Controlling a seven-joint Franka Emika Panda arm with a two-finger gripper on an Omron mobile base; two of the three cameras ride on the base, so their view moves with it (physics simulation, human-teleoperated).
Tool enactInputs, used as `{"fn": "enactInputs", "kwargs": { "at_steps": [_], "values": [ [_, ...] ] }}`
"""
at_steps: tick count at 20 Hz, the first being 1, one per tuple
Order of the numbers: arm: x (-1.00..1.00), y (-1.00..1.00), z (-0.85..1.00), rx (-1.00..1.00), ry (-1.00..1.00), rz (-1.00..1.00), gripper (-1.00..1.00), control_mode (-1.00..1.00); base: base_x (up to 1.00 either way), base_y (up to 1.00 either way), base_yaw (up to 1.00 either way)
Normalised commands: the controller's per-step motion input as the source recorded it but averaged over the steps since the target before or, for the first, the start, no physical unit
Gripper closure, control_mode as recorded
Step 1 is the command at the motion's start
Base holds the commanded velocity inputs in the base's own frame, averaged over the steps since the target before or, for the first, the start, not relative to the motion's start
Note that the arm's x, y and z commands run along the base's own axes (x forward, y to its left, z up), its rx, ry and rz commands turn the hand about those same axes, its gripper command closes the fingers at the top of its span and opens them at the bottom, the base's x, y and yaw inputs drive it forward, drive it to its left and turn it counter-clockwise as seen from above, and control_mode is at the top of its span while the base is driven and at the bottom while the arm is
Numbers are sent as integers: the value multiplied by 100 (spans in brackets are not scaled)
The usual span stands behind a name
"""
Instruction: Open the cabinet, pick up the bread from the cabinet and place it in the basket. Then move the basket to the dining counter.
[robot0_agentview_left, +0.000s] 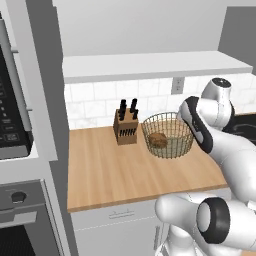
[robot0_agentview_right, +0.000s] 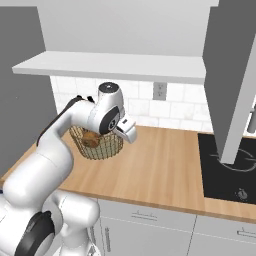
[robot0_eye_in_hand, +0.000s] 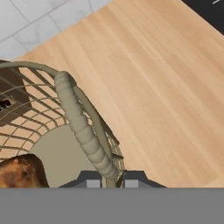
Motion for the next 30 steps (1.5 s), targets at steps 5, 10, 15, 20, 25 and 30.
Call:
{"fn": "enactInputs", "kwargs": {
  "at_steps": [5,10,15,20,25,30],
  "values": [
    [-3,3,40,1,-3,0,100,-100,0,0,0],
    [-2,0,31,7,0,0,100,-100,0,0,0],
    [0,0,13,9,0,0,100,-100,0,0,0],
    [-3,0,0,1,-1,0,100,100,-7,0,0],
    [0,0,0,0,0,0,100,100,-85,0,0],
    [0,0,0,0,0,0,100,100,-100,0,0]
  ]
}}
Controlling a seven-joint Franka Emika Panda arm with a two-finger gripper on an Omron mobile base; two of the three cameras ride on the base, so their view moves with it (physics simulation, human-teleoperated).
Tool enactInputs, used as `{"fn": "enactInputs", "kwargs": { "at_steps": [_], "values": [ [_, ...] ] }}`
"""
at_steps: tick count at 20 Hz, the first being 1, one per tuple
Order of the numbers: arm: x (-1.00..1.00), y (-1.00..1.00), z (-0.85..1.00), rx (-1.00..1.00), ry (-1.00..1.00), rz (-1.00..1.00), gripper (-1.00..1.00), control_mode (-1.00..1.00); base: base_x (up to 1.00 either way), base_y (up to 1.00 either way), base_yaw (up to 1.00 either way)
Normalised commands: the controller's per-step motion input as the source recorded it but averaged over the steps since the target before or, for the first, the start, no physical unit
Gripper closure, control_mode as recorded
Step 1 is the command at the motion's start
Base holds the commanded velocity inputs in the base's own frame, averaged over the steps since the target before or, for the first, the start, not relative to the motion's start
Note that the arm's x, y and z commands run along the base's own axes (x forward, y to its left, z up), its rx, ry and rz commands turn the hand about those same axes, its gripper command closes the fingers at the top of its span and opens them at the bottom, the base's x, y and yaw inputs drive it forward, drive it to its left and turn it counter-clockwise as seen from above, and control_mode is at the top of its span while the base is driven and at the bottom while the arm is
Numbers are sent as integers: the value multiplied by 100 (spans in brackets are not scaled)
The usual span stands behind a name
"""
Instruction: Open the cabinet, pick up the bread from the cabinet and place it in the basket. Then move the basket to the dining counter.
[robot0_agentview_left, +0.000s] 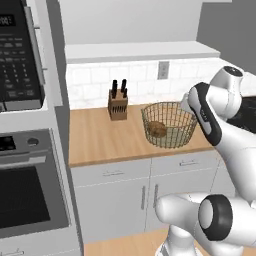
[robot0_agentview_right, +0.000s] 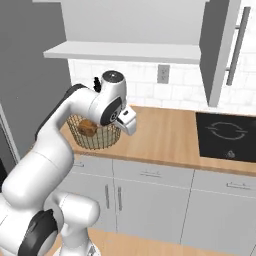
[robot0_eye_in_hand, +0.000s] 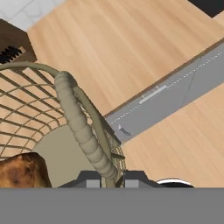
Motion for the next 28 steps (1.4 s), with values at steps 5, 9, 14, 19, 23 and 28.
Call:
{"fn": "enactInputs", "kwargs": {
  "at_steps": [5,9,14,19,23,28],
  "values": [
    [0,0,0,0,0,0,100,100,-86,-1,11],
    [0,0,0,0,0,0,100,100,-20,2,67],
    [0,0,0,0,0,0,100,100,0,0,98],
    [0,0,0,0,0,0,100,100,0,0,98],
    [0,0,0,0,0,0,100,100,0,0,95],
    [0,0,0,0,0,0,100,100,15,0,92]
  ]
}}
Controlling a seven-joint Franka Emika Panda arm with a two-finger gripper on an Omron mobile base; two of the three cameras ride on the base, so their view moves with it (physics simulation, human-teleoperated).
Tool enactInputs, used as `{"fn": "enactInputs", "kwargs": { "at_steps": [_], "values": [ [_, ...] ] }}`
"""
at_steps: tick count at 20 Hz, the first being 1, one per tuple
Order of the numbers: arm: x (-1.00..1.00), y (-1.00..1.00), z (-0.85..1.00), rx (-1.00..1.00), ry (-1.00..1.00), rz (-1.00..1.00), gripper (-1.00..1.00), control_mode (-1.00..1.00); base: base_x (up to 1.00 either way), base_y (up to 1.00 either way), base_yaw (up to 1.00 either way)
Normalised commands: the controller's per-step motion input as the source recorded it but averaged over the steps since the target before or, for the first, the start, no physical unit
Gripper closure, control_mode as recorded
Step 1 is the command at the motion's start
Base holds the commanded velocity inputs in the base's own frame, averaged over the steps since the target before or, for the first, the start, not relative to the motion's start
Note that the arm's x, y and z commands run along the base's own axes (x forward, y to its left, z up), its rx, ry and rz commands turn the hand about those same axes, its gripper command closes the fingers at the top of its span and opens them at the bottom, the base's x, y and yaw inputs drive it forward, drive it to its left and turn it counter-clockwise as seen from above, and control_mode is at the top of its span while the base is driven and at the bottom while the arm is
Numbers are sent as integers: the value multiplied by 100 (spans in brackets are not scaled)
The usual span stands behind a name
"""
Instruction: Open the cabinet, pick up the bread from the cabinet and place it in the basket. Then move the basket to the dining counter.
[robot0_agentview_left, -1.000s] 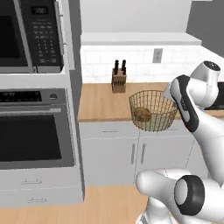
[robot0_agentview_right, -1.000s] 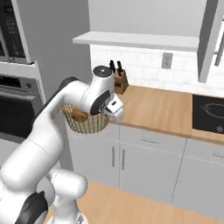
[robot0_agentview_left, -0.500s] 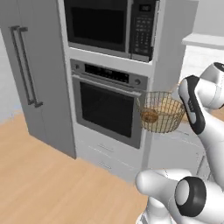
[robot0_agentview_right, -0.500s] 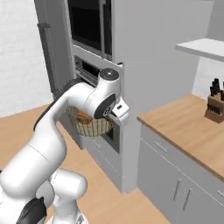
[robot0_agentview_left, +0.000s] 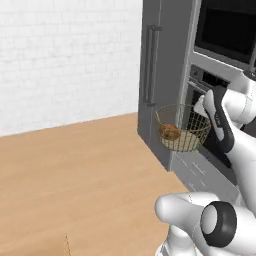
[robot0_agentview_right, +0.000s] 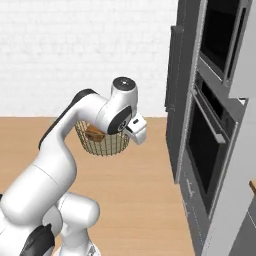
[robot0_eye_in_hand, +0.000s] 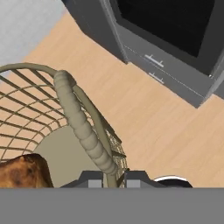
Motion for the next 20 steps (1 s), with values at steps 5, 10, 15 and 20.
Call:
{"fn": "enactInputs", "kwargs": {
  "at_steps": [5,10,15,20],
  "values": [
    [0,0,0,0,0,0,100,100,34,0,88],
    [0,0,0,0,0,0,100,100,34,-2,79],
    [0,0,0,0,0,0,100,100,39,-9,74],
    [0,0,0,0,0,0,100,100,19,-24,76]
  ]
}}
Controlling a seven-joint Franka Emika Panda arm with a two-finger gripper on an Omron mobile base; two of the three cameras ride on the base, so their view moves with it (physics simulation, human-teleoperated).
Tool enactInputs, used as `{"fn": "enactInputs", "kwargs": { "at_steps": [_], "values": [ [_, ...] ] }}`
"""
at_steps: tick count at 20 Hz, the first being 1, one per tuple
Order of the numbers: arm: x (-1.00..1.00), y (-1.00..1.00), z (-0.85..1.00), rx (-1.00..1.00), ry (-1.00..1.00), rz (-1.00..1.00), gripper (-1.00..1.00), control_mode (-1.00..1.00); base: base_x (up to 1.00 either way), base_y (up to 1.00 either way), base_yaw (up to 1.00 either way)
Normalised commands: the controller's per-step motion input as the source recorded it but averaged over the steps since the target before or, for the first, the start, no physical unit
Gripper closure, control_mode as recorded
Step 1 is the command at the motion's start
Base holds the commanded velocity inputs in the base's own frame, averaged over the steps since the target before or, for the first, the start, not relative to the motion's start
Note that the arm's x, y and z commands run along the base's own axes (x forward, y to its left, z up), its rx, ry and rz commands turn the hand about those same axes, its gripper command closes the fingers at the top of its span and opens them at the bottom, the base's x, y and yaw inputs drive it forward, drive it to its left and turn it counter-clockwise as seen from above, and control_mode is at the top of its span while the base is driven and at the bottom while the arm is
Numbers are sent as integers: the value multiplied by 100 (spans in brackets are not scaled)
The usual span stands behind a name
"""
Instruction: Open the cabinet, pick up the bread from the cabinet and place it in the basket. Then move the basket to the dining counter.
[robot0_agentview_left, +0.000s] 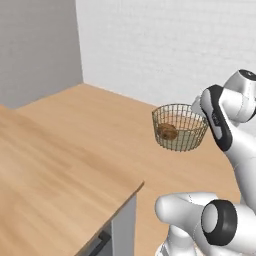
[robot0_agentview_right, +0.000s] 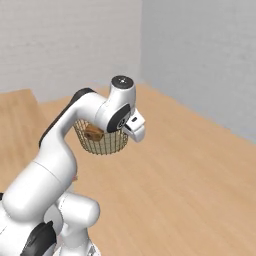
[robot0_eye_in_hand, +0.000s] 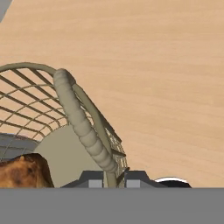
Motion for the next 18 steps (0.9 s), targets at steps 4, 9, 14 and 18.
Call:
{"fn": "enactInputs", "kwargs": {
  "at_steps": [4,9,14,18],
  "values": [
    [0,0,0,0,0,0,100,100,9,-31,82],
    [0,0,0,0,0,0,100,100,0,-72,72],
    [0,0,0,0,0,0,100,100,0,-100,57],
    [0,0,0,0,0,0,100,100,0,-100,51]
  ]
}}
